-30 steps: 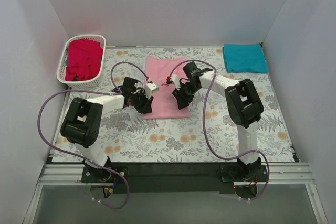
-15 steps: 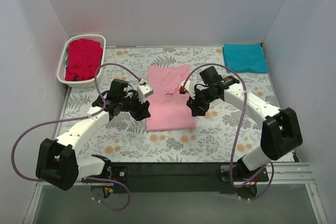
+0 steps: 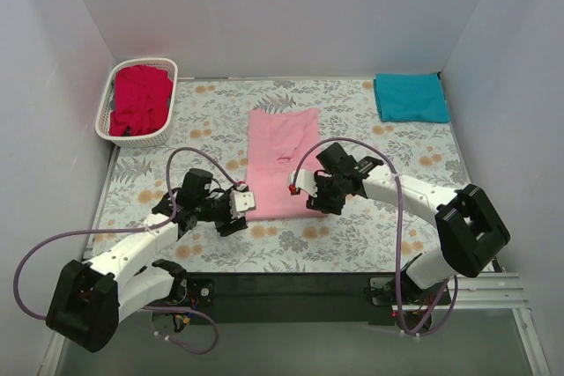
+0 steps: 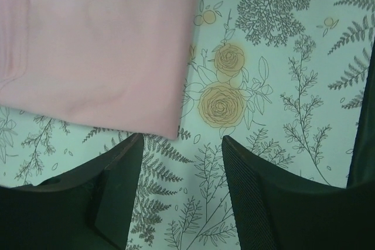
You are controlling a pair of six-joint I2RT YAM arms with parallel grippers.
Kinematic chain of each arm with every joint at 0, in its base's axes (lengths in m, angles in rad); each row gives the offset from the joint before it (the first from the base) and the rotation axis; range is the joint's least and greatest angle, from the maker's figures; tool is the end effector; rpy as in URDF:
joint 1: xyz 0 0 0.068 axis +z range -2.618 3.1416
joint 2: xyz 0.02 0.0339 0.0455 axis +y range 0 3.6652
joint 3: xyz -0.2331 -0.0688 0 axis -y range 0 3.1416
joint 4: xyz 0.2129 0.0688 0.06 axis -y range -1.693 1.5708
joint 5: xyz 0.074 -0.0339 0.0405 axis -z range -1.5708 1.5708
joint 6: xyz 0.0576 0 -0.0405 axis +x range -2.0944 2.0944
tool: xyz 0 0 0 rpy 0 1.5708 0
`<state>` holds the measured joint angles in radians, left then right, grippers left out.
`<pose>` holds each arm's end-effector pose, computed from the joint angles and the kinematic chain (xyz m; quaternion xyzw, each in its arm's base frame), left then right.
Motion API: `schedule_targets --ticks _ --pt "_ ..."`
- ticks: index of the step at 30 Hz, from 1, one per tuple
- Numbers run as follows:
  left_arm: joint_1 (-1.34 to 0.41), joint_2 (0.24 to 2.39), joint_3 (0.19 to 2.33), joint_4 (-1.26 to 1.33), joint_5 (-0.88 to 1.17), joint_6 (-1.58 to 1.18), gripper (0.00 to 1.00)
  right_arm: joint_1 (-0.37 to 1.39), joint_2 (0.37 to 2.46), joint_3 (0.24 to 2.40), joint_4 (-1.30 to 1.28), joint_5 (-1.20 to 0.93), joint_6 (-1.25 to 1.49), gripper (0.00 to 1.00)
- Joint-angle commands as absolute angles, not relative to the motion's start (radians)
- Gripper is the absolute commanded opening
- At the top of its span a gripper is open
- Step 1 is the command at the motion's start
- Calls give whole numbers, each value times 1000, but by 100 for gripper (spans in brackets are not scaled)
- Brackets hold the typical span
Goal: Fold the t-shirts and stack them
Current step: Fold the tshirt
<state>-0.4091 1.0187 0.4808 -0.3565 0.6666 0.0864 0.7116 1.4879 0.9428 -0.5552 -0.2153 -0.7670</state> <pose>0.1565 -0.1067 0.1614 0.3238 0.8376 -0.3550 0.2599 0.1986 0.1875 0.1706 -0.6699 0.6976 0.0980 0.2345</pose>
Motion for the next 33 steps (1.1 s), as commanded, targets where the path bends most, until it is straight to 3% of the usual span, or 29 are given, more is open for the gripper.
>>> schedule_targets --ticks 1,9,17,21,24,25,26,33 --pt "-436 1011 442 -215 635 241 55 742 1491 914 -433 -155 -795 57" --pt "-505 1133 422 -129 601 273 50 788 1511 845 -388 -149 -807 56" --pt "-528 1213 374 -81 526 308 41 795 1540 782 -341 -126 -824 47" --pt "-529 1246 377 -78 500 295 30 795 1563 765 -316 -120 -816 39" --pt "-529 1243 383 -80 499 282 19 795 1568 762 -305 -101 -813 24" --pt "-528 1236 388 -86 502 278 7 795 1566 764 -308 -97 -808 9" --pt "-529 1226 397 -100 505 269 2 795 1565 764 -308 -94 -808 4" --pt "-525 1138 541 -241 529 176 0 775 1435 874 -516 -172 -802 1"
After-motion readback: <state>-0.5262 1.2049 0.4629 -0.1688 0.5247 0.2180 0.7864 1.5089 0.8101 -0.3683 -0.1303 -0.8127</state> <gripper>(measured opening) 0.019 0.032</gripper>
